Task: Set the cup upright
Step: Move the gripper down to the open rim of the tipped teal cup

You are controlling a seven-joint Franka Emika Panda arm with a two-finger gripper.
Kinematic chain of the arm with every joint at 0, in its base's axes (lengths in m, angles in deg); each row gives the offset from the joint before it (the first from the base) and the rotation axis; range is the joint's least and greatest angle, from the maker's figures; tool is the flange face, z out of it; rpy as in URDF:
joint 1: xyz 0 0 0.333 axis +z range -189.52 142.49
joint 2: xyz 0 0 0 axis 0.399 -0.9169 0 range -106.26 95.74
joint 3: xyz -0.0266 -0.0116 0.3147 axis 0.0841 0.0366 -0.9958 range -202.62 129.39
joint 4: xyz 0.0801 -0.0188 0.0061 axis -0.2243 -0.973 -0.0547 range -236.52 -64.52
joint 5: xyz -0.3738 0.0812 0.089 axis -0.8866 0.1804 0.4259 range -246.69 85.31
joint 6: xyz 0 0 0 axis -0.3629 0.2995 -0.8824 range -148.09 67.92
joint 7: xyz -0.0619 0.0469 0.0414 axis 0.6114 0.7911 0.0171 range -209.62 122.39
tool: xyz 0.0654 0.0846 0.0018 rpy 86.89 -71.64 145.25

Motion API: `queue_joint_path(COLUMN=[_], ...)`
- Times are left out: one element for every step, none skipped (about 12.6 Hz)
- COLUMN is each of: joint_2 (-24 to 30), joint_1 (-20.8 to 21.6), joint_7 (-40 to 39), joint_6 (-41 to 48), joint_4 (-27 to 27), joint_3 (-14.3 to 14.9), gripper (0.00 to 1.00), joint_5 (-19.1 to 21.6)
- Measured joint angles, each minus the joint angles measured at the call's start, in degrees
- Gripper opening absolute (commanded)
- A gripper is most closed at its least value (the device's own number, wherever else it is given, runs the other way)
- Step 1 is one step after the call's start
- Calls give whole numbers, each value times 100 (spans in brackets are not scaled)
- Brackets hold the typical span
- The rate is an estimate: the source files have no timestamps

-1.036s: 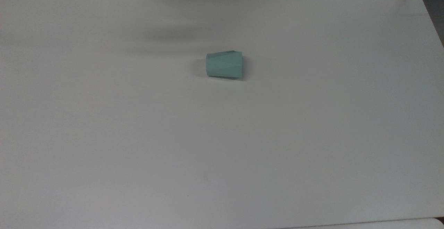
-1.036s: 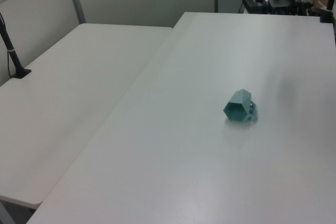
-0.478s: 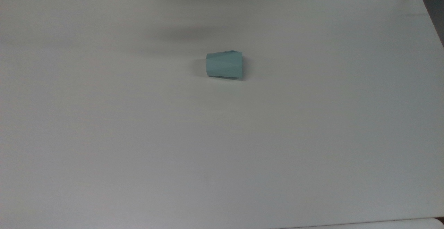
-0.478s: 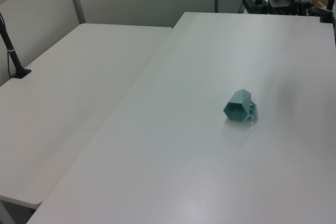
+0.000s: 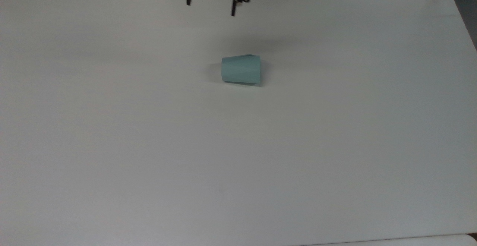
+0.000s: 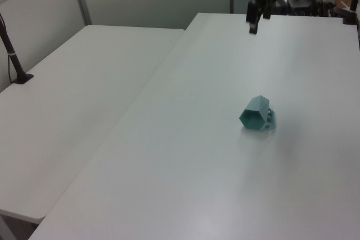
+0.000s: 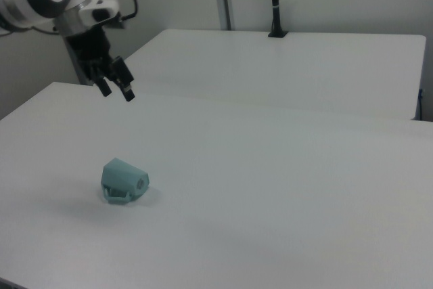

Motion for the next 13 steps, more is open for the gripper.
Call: queue_joint_path(joint_2=[-206, -364, -496, -626, -801, -1001, -1213, -1352, -1557, -1730, -1893, -2035, -2171], joint_1=[311, 507, 660, 767, 860, 949, 1049, 1131, 1258, 1339, 1392, 1430, 1469], joint_7=[399, 700, 945, 1151, 1373, 1593, 1797, 1905, 2030, 2090, 2115, 2119, 2139], joint_6=[-41, -63, -74, -80, -80, -80, -80, -80, -80, -77, -52, 6, 98], joint_4=[19, 29, 34, 62, 139, 203, 240, 257, 276, 307, 343, 361, 374], joint_3=[-8, -11, -27, -94, -224, -358, -453, -477, -483, -484, -484, -484, -484], gripper=[100, 100, 100, 100, 100, 100, 100, 100, 100, 100, 100, 100, 100], joint_5=[-318, -525, -721, -894, -1052, -1172, -1312, -1396, -1500, -1613, -1728, -1861, -1990])
